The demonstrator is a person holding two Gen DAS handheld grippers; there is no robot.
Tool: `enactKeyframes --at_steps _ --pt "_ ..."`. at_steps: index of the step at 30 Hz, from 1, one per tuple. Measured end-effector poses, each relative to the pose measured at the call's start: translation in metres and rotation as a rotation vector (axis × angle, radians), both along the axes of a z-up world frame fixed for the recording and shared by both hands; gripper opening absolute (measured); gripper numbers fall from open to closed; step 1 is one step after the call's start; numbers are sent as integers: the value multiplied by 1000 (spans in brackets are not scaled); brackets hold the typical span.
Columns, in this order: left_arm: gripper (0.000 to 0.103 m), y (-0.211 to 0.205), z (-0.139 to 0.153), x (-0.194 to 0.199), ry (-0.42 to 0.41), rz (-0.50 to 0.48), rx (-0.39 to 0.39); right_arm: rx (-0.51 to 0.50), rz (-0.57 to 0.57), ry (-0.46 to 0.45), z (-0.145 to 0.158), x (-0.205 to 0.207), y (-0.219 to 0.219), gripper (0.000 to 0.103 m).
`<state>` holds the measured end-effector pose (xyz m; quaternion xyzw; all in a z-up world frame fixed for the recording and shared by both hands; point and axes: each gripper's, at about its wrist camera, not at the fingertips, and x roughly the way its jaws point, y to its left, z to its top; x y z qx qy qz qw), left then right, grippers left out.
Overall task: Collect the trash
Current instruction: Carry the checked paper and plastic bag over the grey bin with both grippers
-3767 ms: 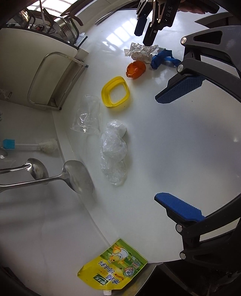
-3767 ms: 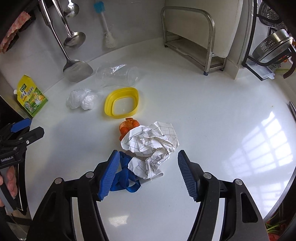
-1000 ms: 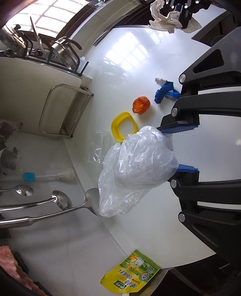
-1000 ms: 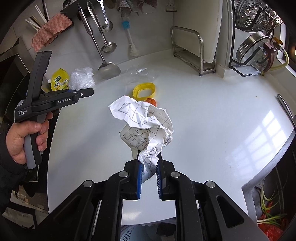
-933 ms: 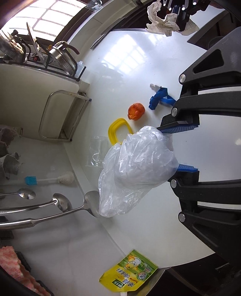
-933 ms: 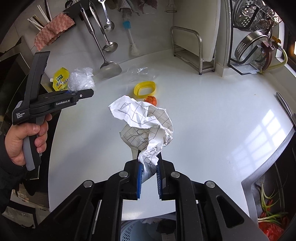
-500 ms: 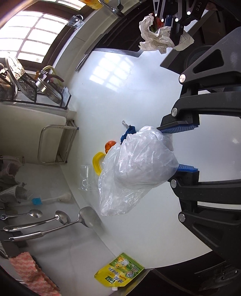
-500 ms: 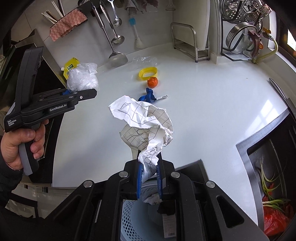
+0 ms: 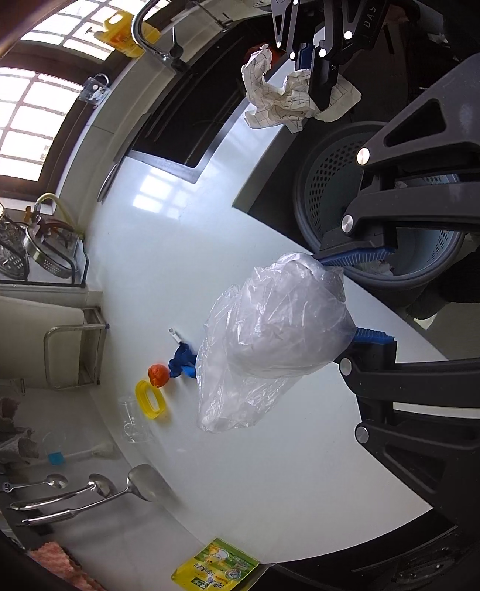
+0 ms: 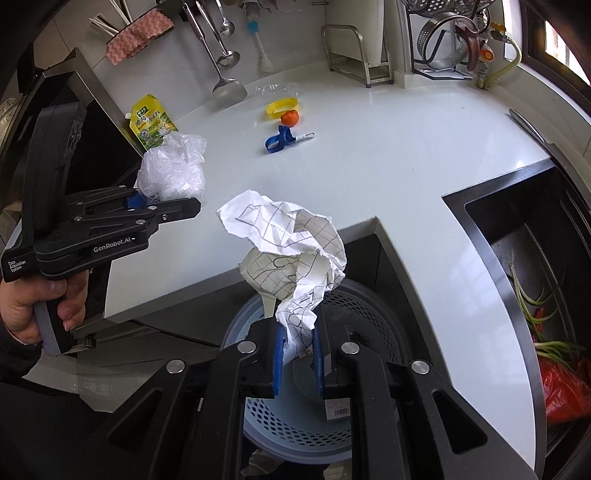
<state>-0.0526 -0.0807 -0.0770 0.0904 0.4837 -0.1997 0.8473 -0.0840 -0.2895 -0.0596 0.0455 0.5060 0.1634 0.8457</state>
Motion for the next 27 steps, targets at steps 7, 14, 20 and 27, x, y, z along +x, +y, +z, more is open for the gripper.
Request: enactKeyframes --at_steps 7,14,20,27 --pt "28 -31 -18 -29 47 -81 5 -12 -22 61 -23 -36 -13 12" --pt "28 -49 -34 -44 88 -129 17 -7 -51 104 -41 -54 -24 12" --pt "28 -57 -50 -48 117 -153 24 -18 -48 147 -60 -59 -23 13" --pt "28 -63 -73 -51 153 -186 31 -33 -54 186 -80 -59 -22 13"
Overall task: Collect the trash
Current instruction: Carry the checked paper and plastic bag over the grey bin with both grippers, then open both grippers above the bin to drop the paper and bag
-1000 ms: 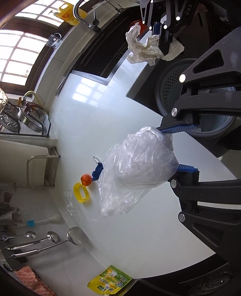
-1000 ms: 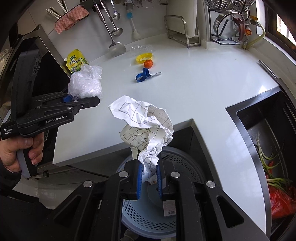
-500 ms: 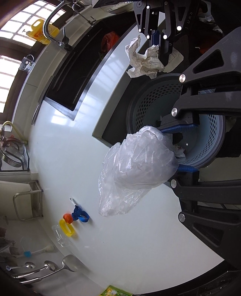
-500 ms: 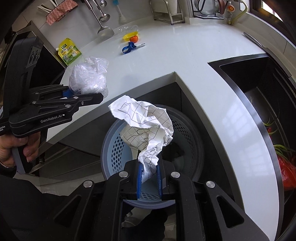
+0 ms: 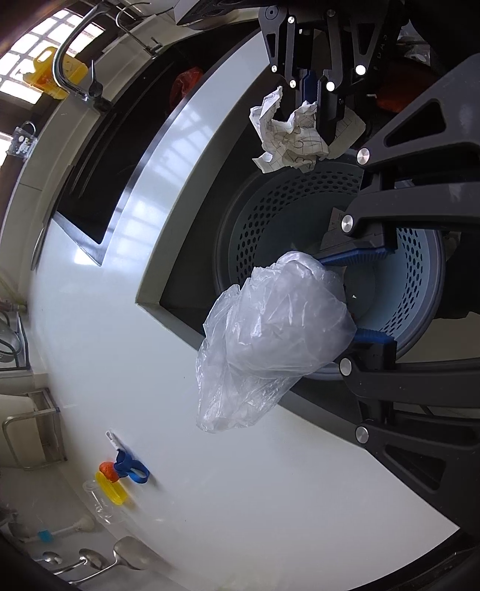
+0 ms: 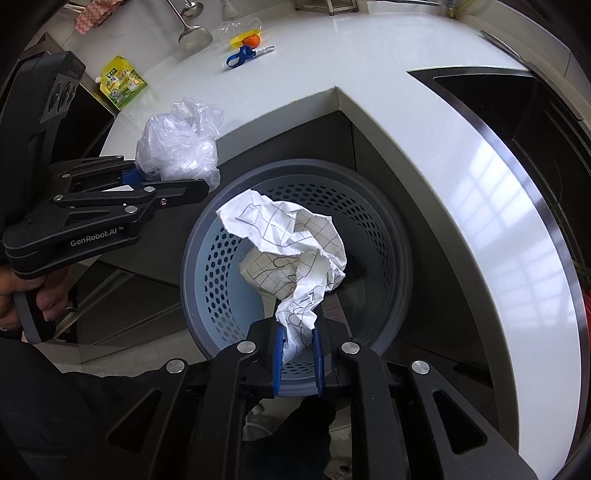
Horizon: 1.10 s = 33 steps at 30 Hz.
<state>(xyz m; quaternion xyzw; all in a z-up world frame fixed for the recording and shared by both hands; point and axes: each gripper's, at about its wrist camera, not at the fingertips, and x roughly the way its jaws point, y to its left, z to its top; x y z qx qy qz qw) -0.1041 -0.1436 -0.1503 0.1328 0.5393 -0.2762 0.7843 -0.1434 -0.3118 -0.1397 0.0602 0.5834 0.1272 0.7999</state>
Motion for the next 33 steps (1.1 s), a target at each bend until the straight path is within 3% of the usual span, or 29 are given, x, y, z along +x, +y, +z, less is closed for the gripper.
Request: enactKeyframes --at_steps 18,33 --pt "28 -13 -80 -1 172 -94 37 -42 -12 129 -56 17 7 13" --pt "29 -32 -107 3 209 -135 83 -69 -16 194 -81 30 17 14"
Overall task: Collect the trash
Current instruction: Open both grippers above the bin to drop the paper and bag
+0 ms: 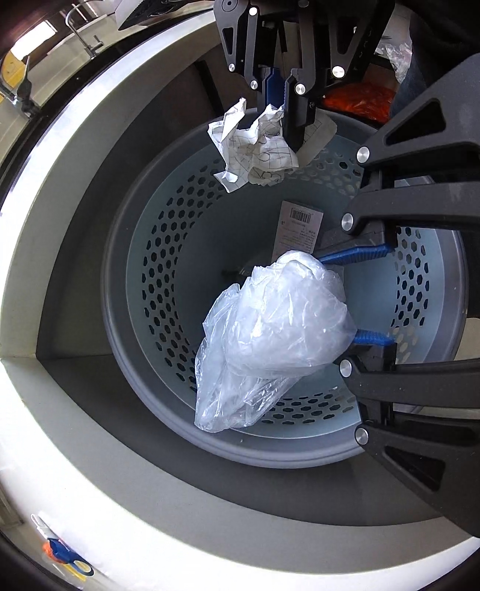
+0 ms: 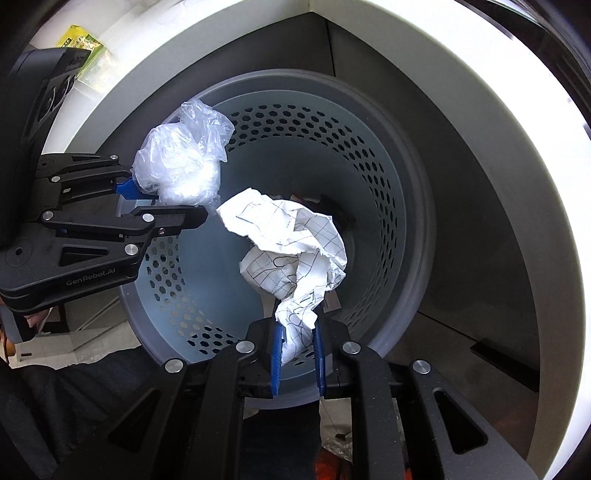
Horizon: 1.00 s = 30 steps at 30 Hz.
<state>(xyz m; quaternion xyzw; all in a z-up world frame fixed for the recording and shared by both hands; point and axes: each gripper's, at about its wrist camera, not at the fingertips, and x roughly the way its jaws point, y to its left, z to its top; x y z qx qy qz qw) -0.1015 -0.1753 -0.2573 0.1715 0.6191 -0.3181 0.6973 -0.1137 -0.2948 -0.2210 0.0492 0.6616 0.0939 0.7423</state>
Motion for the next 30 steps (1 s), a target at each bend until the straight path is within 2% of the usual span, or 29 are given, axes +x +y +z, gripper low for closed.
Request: enactKeyframes --at_steps 9,17,30 --pt "30 -1 1 2 3 -2 0 -4 9 16 -1 1 1 14" --pt "30 4 -6 2 3 0 18 -25 21 34 -13 1 0 15" --pt "31 3 4 2 -3 -5 9 -28 26 36 -18 1 9 16"
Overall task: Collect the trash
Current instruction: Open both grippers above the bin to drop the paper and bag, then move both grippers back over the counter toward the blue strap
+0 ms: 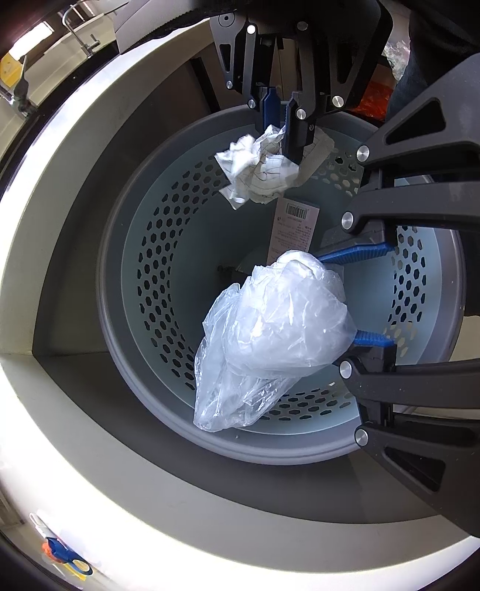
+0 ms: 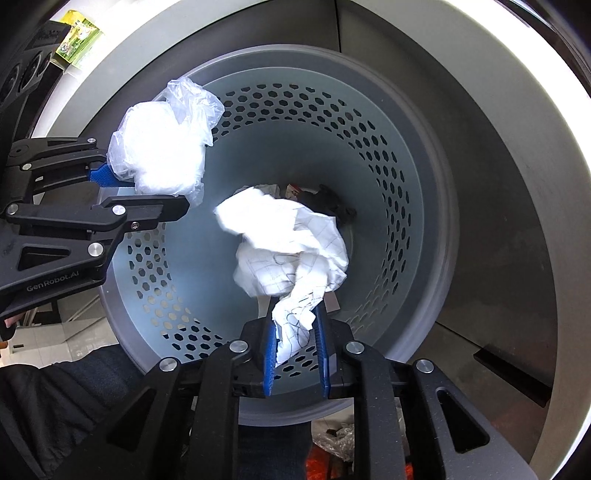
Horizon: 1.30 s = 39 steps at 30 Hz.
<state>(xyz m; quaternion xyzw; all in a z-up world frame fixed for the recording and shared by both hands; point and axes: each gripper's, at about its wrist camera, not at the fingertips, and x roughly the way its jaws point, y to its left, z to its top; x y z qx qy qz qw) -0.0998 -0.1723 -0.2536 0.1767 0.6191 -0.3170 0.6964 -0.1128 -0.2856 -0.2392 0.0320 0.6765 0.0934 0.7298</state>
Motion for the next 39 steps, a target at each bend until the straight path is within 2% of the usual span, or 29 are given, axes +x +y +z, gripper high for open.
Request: enactKeyframes --at_steps 2,4,7,8,13,15,20,27,34,39 --pt "32 0 2 0 -1 2 -1 2 -4 3 -2 0 1 23" --pt "38 2 3 -1 -6 8 -7 -1 -13 -11 -1 1 0 48" --pt "55 6 4 -1 -13 19 -16 6 -18 -22 4 3 -1 55" --pt "58 7 5 -1 -17 22 -20 0 -17 -26 5 4 -1 57" --pt "76 11 13 -1 -36 37 -38 -14 -5 -42 14 3 -2 58" --pt "80 12 19 -2 -54 46 -43 -18 -5 -52 18 2 -3 58" --pt "82 24 39 0 -87 76 -63 1 -17 -97 37 2 -7 58" --pt "86 37 86 14 -176 146 -103 52 -23 -228 91 8 -5 58" --pt "88 68 136 45 -273 236 -131 88 -9 -337 136 36 6 58" --pt "90 92 160 73 -347 296 -125 96 20 -383 159 62 16 58"
